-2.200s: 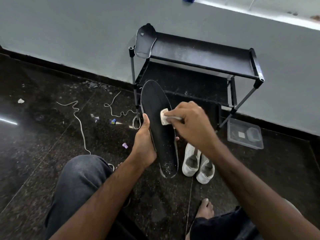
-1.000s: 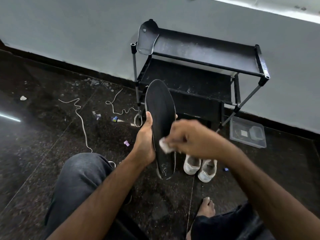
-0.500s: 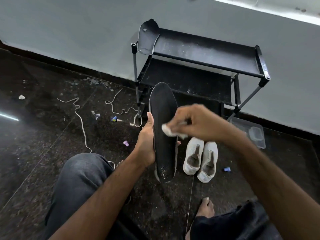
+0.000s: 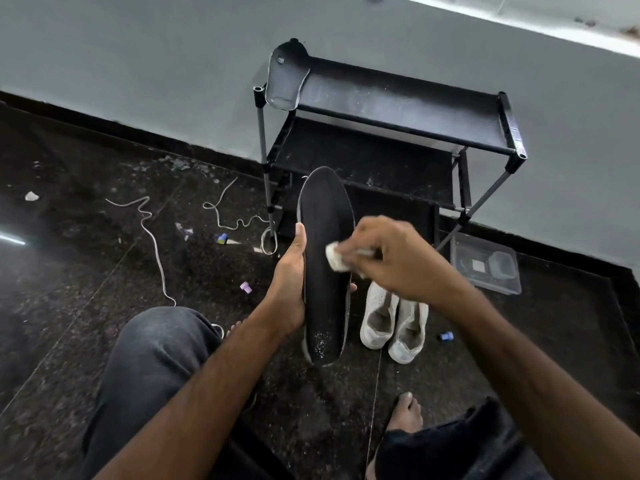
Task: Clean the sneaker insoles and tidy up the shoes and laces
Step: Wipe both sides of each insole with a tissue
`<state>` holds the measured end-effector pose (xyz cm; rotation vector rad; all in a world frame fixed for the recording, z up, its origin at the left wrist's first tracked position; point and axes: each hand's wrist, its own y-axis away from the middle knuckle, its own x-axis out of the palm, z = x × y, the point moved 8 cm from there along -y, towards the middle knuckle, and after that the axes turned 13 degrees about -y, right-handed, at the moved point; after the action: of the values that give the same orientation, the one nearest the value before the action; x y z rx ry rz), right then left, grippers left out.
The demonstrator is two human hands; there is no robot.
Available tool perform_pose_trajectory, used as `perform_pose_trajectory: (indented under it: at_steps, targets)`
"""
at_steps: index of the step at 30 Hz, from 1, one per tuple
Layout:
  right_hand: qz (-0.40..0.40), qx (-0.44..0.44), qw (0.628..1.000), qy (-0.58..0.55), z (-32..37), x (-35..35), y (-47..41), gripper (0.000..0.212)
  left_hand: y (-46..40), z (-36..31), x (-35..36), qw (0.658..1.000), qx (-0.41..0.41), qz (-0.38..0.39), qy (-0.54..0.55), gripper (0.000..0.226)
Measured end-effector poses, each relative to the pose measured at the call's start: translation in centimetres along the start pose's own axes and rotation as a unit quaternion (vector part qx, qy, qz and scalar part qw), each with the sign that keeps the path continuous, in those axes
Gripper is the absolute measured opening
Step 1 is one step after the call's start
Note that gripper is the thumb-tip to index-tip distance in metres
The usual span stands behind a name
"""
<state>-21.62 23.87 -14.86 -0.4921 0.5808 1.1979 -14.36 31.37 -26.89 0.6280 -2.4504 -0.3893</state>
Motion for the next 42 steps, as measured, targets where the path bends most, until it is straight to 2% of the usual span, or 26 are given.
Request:
perform_pose_trajectory:
  at_steps: [2, 3, 6, 10, 12, 14, 16, 17, 18, 19, 21, 23, 25, 26, 28, 29, 31, 32, 34, 35, 36, 38, 40, 42]
  targets:
    - [-0.099, 0.007, 0.992, 0.076, -1.4, -1.2, -1.1, 0.019, 0.3, -0.3, 0.5, 1.0, 0.012, 0.003, -0.015, 0.073]
    - [-0.11, 0.005, 0.988, 0.112, -2.0, -0.9, -1.6, 0.02, 0.7, -0.5, 0.7, 1.0, 0.016, 0.008, -0.014, 0.069]
    - [-0.108, -0.007, 0.975, 0.195, -2.7, 0.7, -2.3, 0.023, 1.1, -0.6, 0.5, 0.999, 0.035, 0.02, 0.01, 0.058]
    - [-0.15, -0.031, 0.965, 0.213, -2.0, 1.4, -2.3, 0.02, 0.9, -0.4, 0.8, 0.996, 0.049, 0.051, 0.049, 0.057]
    - [-0.128, -0.053, 0.965, 0.223, -1.4, 2.5, -1.7, 0.017, 0.6, -0.2, 0.5, 0.996, 0.034, 0.041, 0.067, 0.059]
    - [-0.048, -0.097, 0.97, 0.219, -0.6, 4.2, -0.2, 0.015, 0.3, 0.1, -0.1, 0.995, 0.021, 0.021, 0.097, 0.063]
    - [0.136, -0.112, 0.961, 0.213, -0.1, 6.5, 2.4, 0.015, 0.2, 0.4, -0.8, 0.993, 0.002, 0.003, 0.117, 0.065]
    - [0.239, -0.068, 0.946, 0.208, -0.2, 6.9, 3.7, 0.017, 0.1, 0.4, -1.0, 0.994, 0.002, -0.006, 0.11, 0.065]
    - [0.309, -0.006, 0.93, 0.198, -0.6, 6.4, 4.8, 0.019, -0.1, 0.4, -1.2, 0.995, 0.009, -0.012, 0.098, 0.064]
    - [0.329, 0.039, 0.926, 0.178, -0.6, 5.3, 5.6, 0.02, -0.2, 0.3, -1.3, 0.996, 0.014, -0.019, 0.084, 0.064]
    - [0.252, 0.068, 0.956, 0.131, 0.1, 1.9, 5.0, 0.015, -0.4, 0.3, -1.0, 0.996, 0.014, -0.03, 0.081, 0.063]
    - [0.088, 0.02, 0.994, 0.065, 1.8, -1.1, 3.0, 0.012, -0.4, 0.5, -0.7, 0.995, 0.018, -0.031, 0.093, 0.061]
    - [-0.048, -0.027, 0.996, 0.073, 2.4, -1.7, 1.3, 0.012, 0.0, 0.6, -0.3, 0.997, 0.013, -0.027, 0.077, 0.061]
    - [-0.086, -0.039, 0.989, 0.11, 2.0, -0.8, 0.7, 0.015, 0.1, 0.6, -0.3, 0.998, 0.012, -0.028, 0.063, 0.062]
    - [-0.097, -0.062, 0.976, 0.184, 1.6, 2.1, 0.0, 0.018, 0.2, 0.6, -0.1, 0.997, 0.011, -0.006, 0.07, 0.067]
    - [-0.074, -0.08, 0.972, 0.208, 1.7, 3.6, 0.2, 0.018, 0.3, 0.5, 0.0, 0.997, 0.009, 0.0, 0.075, 0.069]
    - [0.046, -0.074, 0.971, 0.222, 1.2, 6.0, 1.4, 0.016, 0.0, 0.4, -0.7, 0.997, 0.006, -0.014, 0.076, 0.071]
    - [0.144, -0.038, 0.959, 0.242, 0.4, 6.9, 2.6, 0.015, 0.0, 0.3, -1.2, 0.998, 0.011, -0.026, 0.064, 0.071]
    - [0.334, 0.095, 0.905, 0.247, -1.7, 7.5, 5.7, 0.017, -0.1, -0.1, -1.5, 0.998, 0.034, -0.04, 0.032, 0.068]
    - [0.372, 0.146, 0.891, 0.218, -2.2, 6.9, 6.8, 0.018, -0.2, -0.2, -1.3, 0.998, 0.041, -0.041, 0.02, 0.067]
    - [0.357, 0.169, 0.9, 0.187, -2.2, 5.7, 6.8, 0.019, -0.3, -0.2, -1.2, 0.998, 0.043, -0.037, 0.012, 0.067]
    - [0.242, 0.162, 0.944, 0.158, -0.9, 2.7, 4.6, 0.018, -0.3, 0.1, -0.9, 0.999, 0.036, -0.036, 0.009, 0.068]
    - [0.067, 0.065, 0.985, 0.143, 0.9, 0.3, 2.0, 0.018, -0.2, 0.2, -0.3, 0.999, 0.027, -0.02, 0.034, 0.068]
    - [-0.057, -0.038, 0.986, 0.151, 2.7, 0.2, 0.8, 0.018, 0.1, 0.1, -0.3, 0.998, 0.015, -0.027, 0.05, 0.064]
